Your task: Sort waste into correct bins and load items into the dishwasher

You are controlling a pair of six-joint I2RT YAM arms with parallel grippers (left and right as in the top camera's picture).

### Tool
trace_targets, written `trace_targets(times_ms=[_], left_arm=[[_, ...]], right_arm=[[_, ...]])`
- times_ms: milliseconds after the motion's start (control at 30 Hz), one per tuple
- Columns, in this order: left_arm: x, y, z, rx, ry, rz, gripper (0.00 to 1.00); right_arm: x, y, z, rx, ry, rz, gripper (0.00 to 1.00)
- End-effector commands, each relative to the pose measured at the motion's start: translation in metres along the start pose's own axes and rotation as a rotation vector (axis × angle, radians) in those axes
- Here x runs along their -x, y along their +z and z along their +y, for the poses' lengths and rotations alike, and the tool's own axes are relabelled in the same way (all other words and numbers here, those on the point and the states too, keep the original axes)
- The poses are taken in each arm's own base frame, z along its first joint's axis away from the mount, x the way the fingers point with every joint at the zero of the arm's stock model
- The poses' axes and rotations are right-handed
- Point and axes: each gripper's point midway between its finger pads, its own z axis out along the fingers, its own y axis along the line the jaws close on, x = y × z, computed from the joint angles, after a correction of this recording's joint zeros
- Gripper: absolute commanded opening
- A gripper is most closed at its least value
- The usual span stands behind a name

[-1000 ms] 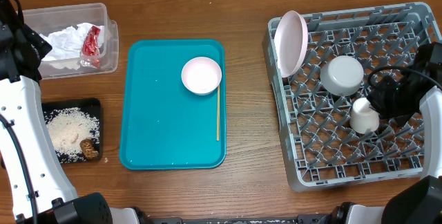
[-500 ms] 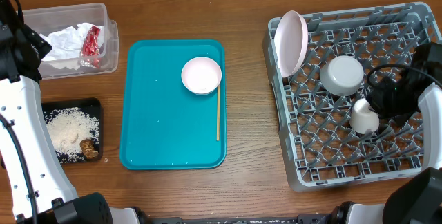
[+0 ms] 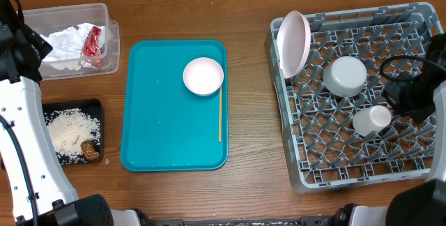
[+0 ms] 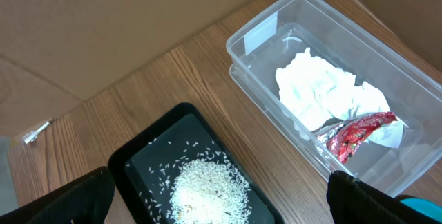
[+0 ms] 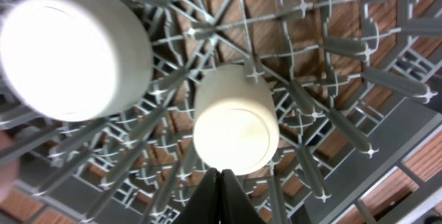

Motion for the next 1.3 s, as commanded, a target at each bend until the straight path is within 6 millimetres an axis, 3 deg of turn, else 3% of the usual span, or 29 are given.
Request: trace_targets(times_ms=[0,100,267,300,333,367,400,433,533,633,733,867,1067,1267], left_arm=[[-0.001,0.003,0.0,0.002,-0.009,0.006,1.0],[-0.001,0.003,0.0,0.002,-0.009,0.006,1.0],[-0.001,0.003,0.0,0.002,-0.009,0.006,1.0],[-0.001,0.003,0.0,0.002,-0.009,0.006,1.0],[-0.001,0.003,0.0,0.002,-0.009,0.006,1.0],[-0.001,0.003,0.0,0.002,-0.009,0.006,1.0],[-0.001,0.003,0.0,0.002,-0.009,0.006,1.0],[-0.001,0.003,0.0,0.002,-0.009,0.006,1.0],[-0.001,0.003,0.0,0.002,-0.009,0.006,1.0],[-0.001,0.003,0.0,0.002,-0.009,0.006,1.0],[-0.001,0.003,0.0,0.002,-0.009,0.006,1.0],[-0.001,0.003,0.0,0.002,-0.009,0.006,1.0],[-0.001,0.003,0.0,0.002,-0.009,0.006,1.0],[-0.001,0.003,0.0,0.002,-0.009,0.006,1.0]], right_arm=[[-0.005,-0.041,0.023,0.126,-0.052,-0.096,0.04],[-0.029,-0.065,0.062,0.292,-0.201,-0.115,0.04],[-0.09,-0.098,0.131,0.507,-0.451,-0.12,0.05],[-0.105,-0.102,0.145,0.534,-0.499,-0.117,0.15],[-0.118,-0.104,0.157,0.56,-0.549,-0.114,0.39],[-0.132,-0.106,0.17,0.586,-0.605,-0.111,0.57],[-0.151,-0.109,0.188,0.624,-0.677,-0.109,0.91],[-0.163,-0.111,0.2,0.649,-0.722,-0.11,1.0],[-0.197,-0.109,0.239,0.705,-0.841,-0.141,1.0],[-0.219,-0.095,0.274,0.718,-0.907,-0.189,1.0],[-0.247,-0.071,0.312,0.748,-0.966,-0.192,1.0],[-0.287,-0.019,0.351,0.749,-1.117,-0.201,1.0],[-0.302,0.052,0.377,0.587,-1.264,-0.389,0.99],[-0.312,0.089,0.377,0.543,-1.311,-0.357,0.86]])
